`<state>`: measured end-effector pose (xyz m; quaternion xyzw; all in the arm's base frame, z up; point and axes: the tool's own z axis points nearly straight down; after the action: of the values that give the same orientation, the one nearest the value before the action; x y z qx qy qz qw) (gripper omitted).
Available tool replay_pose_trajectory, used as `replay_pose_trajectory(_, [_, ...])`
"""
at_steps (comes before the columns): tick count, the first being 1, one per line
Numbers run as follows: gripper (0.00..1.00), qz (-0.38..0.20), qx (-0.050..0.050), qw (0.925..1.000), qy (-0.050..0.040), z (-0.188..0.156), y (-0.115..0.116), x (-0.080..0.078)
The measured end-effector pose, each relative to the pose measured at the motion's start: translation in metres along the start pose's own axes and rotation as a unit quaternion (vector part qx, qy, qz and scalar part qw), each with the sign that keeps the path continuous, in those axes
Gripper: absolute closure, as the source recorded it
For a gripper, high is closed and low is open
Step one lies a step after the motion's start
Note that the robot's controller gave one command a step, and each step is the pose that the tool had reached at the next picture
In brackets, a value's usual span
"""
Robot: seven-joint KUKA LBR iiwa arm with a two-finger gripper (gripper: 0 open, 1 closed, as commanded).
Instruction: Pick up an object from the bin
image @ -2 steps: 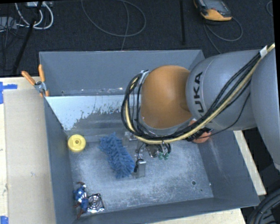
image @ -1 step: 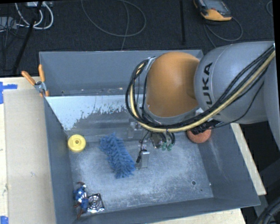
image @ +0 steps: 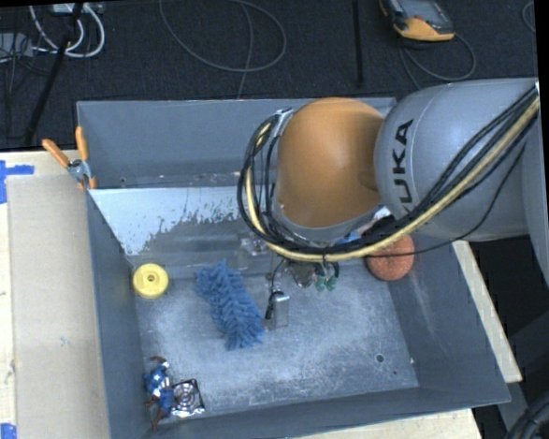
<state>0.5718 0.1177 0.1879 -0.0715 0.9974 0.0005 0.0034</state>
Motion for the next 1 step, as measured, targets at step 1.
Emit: replay_pose_trajectory(1, [0.0,-0.032,0.0,0.9995,0.0007,0.041,0.024,-0.0248])
